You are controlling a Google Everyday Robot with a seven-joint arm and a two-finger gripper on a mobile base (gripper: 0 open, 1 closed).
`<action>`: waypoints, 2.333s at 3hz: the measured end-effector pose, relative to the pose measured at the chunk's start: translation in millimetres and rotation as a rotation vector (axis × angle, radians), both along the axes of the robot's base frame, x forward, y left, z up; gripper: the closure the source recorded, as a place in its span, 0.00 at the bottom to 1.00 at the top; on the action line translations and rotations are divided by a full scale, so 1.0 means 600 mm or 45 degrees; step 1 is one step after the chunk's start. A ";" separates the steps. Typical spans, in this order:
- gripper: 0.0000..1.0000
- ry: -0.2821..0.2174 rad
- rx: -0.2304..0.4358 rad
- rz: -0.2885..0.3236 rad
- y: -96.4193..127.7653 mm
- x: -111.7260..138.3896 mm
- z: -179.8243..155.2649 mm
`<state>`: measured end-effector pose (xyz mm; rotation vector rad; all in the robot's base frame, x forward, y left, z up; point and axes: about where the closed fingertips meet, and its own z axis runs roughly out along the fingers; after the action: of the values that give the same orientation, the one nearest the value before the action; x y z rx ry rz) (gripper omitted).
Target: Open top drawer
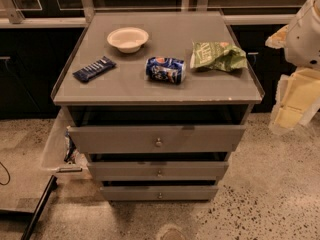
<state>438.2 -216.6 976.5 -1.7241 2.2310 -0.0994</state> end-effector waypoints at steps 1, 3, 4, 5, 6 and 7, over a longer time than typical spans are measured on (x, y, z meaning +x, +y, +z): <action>0.00 -0.006 0.000 0.000 0.001 0.000 0.001; 0.00 -0.022 0.029 0.073 0.007 -0.002 -0.078; 0.00 -0.046 0.081 0.154 0.009 -0.002 -0.138; 0.00 -0.073 0.150 0.258 0.002 -0.001 -0.194; 0.00 -0.093 0.135 0.326 0.003 -0.001 -0.196; 0.00 -0.093 0.135 0.326 0.003 -0.001 -0.196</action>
Offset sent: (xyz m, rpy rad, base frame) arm 0.0011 0.0030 -0.0524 0.0387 0.0054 0.0437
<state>437.9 -214.9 858.8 -1.8975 1.9103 0.0147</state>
